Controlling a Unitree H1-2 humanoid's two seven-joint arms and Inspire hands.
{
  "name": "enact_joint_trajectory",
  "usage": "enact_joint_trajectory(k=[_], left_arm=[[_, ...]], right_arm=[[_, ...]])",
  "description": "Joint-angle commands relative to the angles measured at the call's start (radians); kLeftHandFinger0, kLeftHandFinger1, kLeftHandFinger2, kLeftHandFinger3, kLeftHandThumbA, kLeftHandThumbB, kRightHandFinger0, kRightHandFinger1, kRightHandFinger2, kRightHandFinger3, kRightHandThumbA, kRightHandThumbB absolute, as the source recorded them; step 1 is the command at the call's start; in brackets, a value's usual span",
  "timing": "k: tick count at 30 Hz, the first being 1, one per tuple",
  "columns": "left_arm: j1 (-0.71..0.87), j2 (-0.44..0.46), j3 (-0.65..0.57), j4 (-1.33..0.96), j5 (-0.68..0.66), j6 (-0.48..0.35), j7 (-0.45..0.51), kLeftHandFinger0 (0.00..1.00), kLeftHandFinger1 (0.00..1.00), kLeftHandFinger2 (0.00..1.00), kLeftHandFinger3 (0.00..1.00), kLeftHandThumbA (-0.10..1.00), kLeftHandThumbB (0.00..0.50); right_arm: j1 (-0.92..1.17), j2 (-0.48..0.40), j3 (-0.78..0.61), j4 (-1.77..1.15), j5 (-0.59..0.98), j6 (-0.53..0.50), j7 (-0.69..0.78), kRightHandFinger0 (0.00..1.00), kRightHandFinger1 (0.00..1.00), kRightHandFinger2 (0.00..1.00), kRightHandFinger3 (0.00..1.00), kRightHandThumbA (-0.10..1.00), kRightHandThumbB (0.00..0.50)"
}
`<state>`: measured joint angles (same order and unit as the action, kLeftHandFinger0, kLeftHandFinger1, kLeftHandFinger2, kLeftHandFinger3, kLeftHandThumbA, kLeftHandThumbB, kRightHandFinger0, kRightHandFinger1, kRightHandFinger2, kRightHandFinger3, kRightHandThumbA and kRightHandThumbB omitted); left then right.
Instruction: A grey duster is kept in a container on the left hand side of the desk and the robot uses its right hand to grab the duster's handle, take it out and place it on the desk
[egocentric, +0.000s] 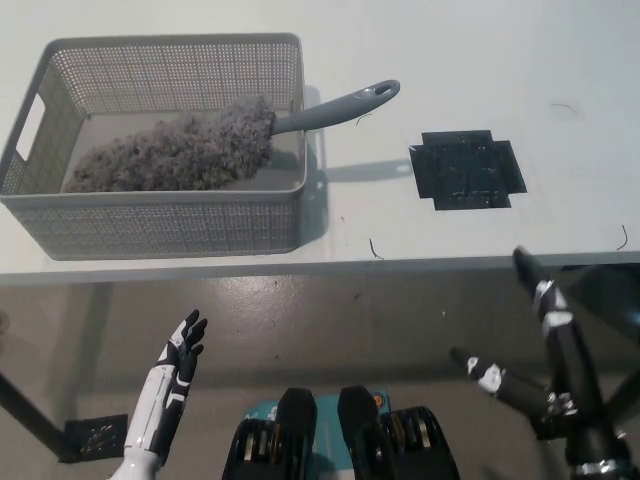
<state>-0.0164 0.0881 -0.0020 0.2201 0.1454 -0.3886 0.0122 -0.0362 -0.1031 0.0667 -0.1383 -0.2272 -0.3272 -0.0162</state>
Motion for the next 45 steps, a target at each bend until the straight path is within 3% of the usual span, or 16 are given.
enact_joint_trajectory(k=[1, 6, 11, 22, 24, 26, 45], left_arm=[[-0.020, 0.014, -0.003, -0.012, 0.030, -0.081, 0.026, 1.00, 1.00, 1.00, 1.00, 1.00, 0.116], [-0.023, 0.018, -0.006, -0.011, 0.041, -0.080, 0.023, 1.00, 1.00, 1.00, 1.00, 1.00, 0.111], [-0.023, 0.018, -0.011, -0.016, 0.044, -0.070, 0.016, 1.00, 1.00, 1.00, 1.00, 1.00, 0.121], [-0.026, 0.019, -0.018, -0.010, 0.047, -0.073, 0.009, 1.00, 1.00, 1.00, 1.00, 1.00, 0.149], [-0.028, 0.022, -0.019, -0.003, 0.050, -0.080, 0.012, 1.00, 1.00, 1.00, 1.00, 1.00, 0.142], [-0.025, 0.019, -0.018, -0.012, 0.057, -0.066, 0.014, 1.00, 1.00, 1.00, 1.00, 1.00, 0.172], [-0.038, 0.038, -0.039, -0.004, 0.053, -0.081, -0.003, 1.00, 1.00, 1.00, 1.00, 1.00, 0.180]], right_arm=[[-0.132, -0.066, -0.018, -0.346, -0.312, 0.259, 0.151, 1.00, 1.00, 1.00, 1.00, 0.99, 0.321], [-0.397, -0.076, 0.027, -0.489, -0.553, 0.447, 0.414, 1.00, 1.00, 1.00, 1.00, 0.91, 0.452], [-0.588, -0.054, 0.096, -0.408, -0.700, 0.482, 0.534, 1.00, 1.00, 1.00, 1.00, 0.93, 0.499], [-0.867, -0.015, 0.239, -0.058, -0.867, 0.583, 0.595, 1.00, 1.00, 1.00, 1.00, 1.00, 0.500], [-0.895, -0.009, 0.254, -0.004, -0.872, 0.602, 0.579, 1.00, 1.00, 1.00, 1.00, 0.96, 0.500], [-0.939, -0.001, 0.281, 0.100, -0.883, 0.615, 0.538, 1.00, 1.00, 1.00, 1.00, 0.95, 0.500], [-1.136, 0.042, 0.406, 0.641, -0.850, 0.750, 0.430, 1.00, 1.00, 1.00, 1.00, 0.89, 0.500]])
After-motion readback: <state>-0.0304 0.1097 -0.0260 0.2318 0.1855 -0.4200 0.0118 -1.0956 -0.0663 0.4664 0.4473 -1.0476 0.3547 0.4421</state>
